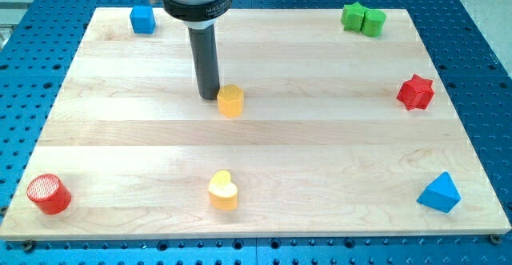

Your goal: Push the yellow heart diagonally above the yellow heart

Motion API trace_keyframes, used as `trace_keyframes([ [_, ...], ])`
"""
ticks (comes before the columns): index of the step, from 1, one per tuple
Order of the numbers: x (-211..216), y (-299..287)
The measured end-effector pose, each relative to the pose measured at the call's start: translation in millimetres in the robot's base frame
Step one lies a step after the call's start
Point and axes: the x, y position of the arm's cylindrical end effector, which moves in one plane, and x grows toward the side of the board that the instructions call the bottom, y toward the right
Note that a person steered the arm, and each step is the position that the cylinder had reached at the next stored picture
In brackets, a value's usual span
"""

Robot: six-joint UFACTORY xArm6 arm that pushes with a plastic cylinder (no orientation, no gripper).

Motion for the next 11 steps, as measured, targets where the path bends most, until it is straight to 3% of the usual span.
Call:
trace_keyframes([
  [2, 71.4, 8.1],
  [3, 38.2, 8.1],
  [7, 21.2, 8.1],
  [9, 35.1, 18.0],
  [10, -8.5, 29.4],
  [11, -5.5, 31.5],
])
